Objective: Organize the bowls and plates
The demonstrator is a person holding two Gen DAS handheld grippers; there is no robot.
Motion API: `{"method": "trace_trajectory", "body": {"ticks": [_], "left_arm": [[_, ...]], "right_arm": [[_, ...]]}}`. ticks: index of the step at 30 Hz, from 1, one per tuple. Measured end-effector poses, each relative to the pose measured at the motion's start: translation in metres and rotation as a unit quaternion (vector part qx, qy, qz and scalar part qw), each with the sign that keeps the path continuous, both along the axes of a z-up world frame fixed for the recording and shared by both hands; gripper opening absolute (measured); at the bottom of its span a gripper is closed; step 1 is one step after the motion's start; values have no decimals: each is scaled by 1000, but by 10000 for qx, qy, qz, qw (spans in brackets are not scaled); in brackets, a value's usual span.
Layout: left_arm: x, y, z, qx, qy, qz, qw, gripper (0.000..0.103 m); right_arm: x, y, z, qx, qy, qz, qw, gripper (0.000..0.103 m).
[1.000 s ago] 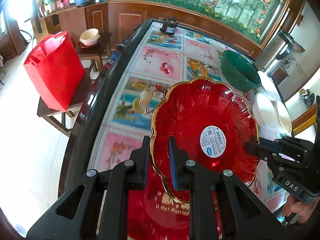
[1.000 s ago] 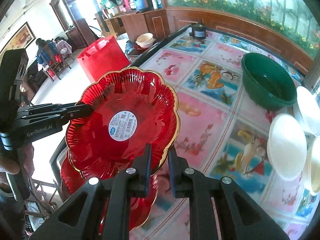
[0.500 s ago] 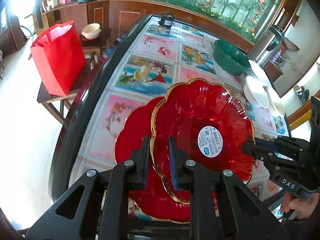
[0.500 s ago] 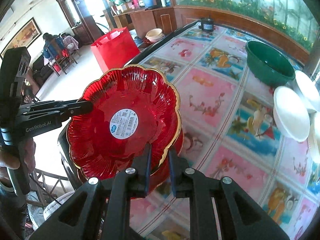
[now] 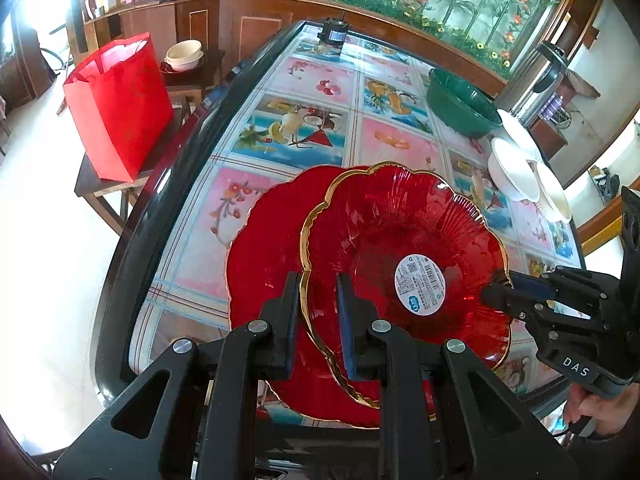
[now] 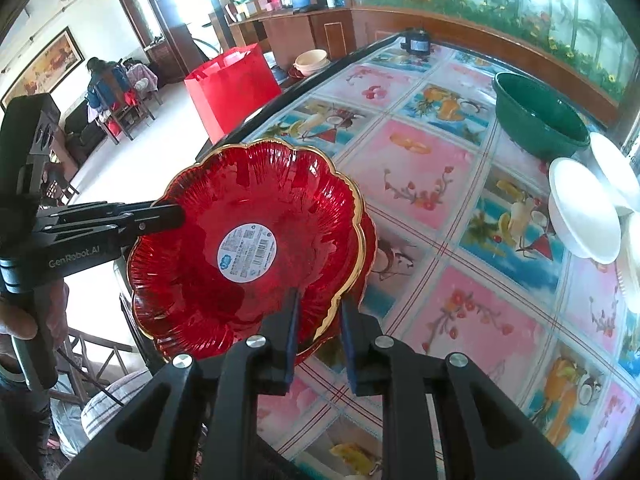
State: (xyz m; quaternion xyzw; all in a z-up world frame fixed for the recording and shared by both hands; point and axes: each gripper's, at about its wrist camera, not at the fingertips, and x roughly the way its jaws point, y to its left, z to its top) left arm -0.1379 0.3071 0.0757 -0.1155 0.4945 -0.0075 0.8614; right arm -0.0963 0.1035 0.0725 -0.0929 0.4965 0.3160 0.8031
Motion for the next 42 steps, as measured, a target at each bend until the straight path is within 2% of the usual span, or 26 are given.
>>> {"method": "trace_trajectory", "body": {"ticks": [9,18,27,33,42], "left_arm": [[8,3,-18,126,212,42,9997,17],[11,7,-31,465,320,145,9983,18],[14,8,-42,450,325,177,9983,20],[15,3,-46,691,282,139,9971,19],[15,0,-44,863,95,258,9959,19]], "right_arm": [[3,7,-8,-104,109,55,9999,22],[2,26,-24,-392,205,249,9987,25],[2,33,-29,-676,109,345,9971,26],[0,31,-19,-652,56,406,9970,47],[-1,21,-15,-264,162,411,9987,51]]}}
